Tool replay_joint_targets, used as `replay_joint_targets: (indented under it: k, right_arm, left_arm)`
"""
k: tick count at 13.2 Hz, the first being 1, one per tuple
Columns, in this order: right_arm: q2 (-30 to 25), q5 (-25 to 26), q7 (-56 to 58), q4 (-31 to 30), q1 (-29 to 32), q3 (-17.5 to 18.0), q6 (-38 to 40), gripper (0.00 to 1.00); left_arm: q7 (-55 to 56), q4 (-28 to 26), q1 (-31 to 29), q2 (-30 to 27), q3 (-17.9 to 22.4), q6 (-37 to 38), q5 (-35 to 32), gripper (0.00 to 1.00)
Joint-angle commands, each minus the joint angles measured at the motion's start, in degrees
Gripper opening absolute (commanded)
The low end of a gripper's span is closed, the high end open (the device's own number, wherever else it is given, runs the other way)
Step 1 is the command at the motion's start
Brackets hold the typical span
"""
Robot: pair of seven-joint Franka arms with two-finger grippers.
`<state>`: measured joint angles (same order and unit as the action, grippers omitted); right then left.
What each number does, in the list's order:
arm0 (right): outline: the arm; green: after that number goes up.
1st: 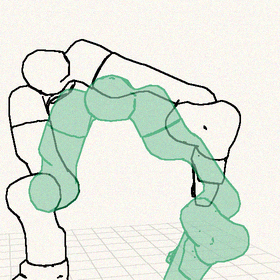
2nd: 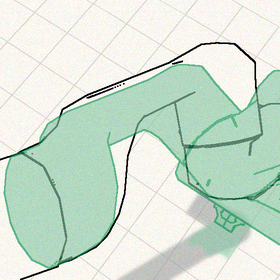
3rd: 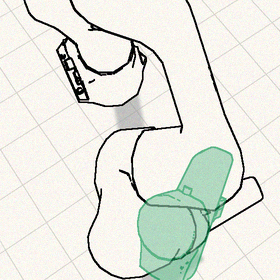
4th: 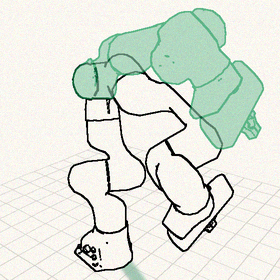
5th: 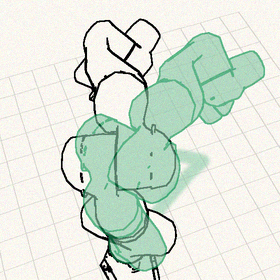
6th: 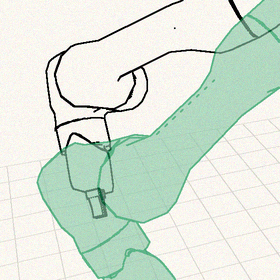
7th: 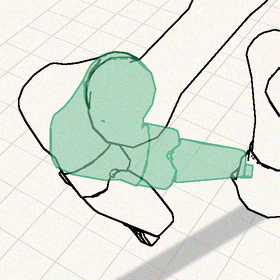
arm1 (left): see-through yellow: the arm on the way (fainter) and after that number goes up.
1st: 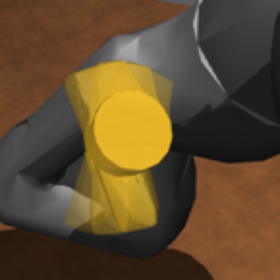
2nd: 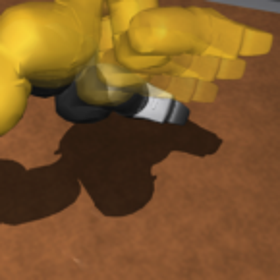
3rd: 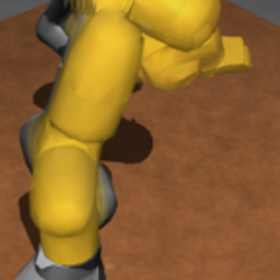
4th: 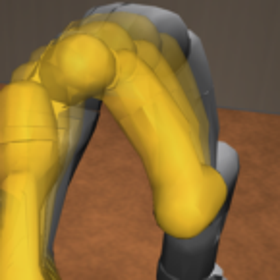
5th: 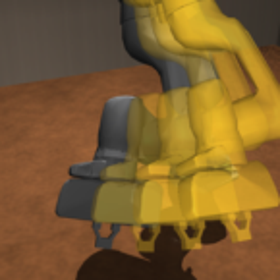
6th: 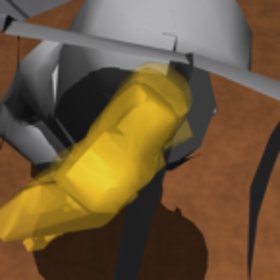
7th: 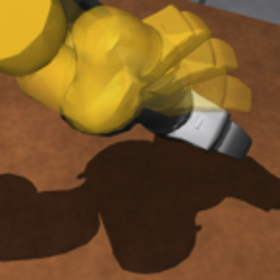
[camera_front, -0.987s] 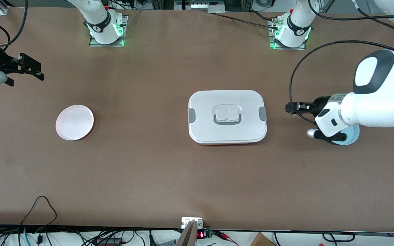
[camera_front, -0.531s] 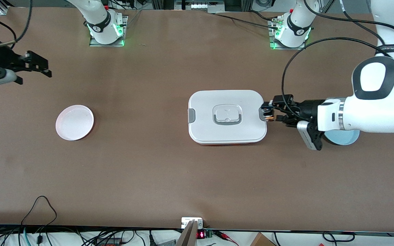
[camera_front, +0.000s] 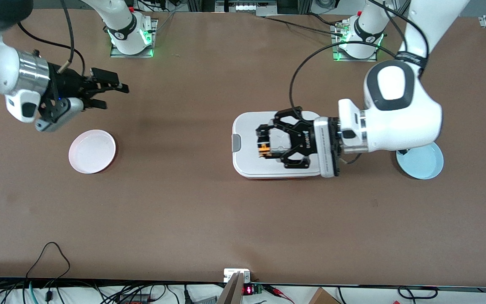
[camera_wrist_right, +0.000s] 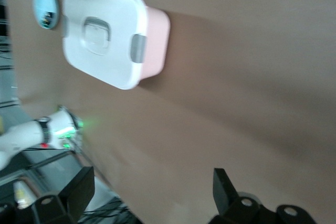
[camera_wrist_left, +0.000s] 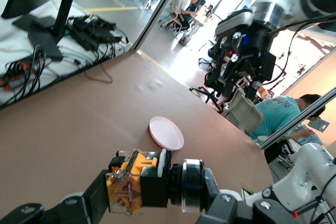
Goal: Transfer orange switch to right arm and place
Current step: 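Raise the switch with the left gripper while the right gripper approaches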
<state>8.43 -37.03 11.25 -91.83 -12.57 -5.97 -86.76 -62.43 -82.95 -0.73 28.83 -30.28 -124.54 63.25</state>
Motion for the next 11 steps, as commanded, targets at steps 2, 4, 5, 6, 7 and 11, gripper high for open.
replay_joint_targets:
  k: [2, 4, 5, 6, 7, 11]
  right_arm:
    - [2.7, -18.6, 0.1, -4.9, 0.6, 0.0, -1.6, 1.0]
    - [3.4, -30.1, 0.1, -9.3, 0.3, 0.1, -4.1, 1.0]
    - [3.6, -34.6, 0.1, -10.9, -0.2, 0.2, -5.9, 1.0]
    - [4.1, -39.0, 0.0, -12.1, -0.8, 0.3, -7.0, 1.0]
    - [4.6, -43.3, -1.4, -13.4, -1.9, 0.3, -8.2, 1.0]
    - [6.3, -53.1, -9.0, -13.8, -6.2, 0.4, -15.0, 1.0]
  left_arm:
    - [-13.0, -1.8, 2.3, 0.9, -0.1, -4.4, 10.2, 0.1]
    - [-15.2, -2.3, 3.5, 1.0, -0.1, -4.6, 13.5, 0.09]
    - [-15.3, -2.3, 3.9, 1.0, -0.1, -4.6, 13.8, 0.09]
    - [-15.3, -2.4, 4.0, 1.0, 0.0, -4.7, 13.8, 0.09]
    - [-15.4, -2.5, 4.1, 1.0, -0.1, -5.6, 13.8, 0.09]
    - [-15.4, -2.4, 4.3, 1.0, -0.1, -5.7, 13.9, 0.09]
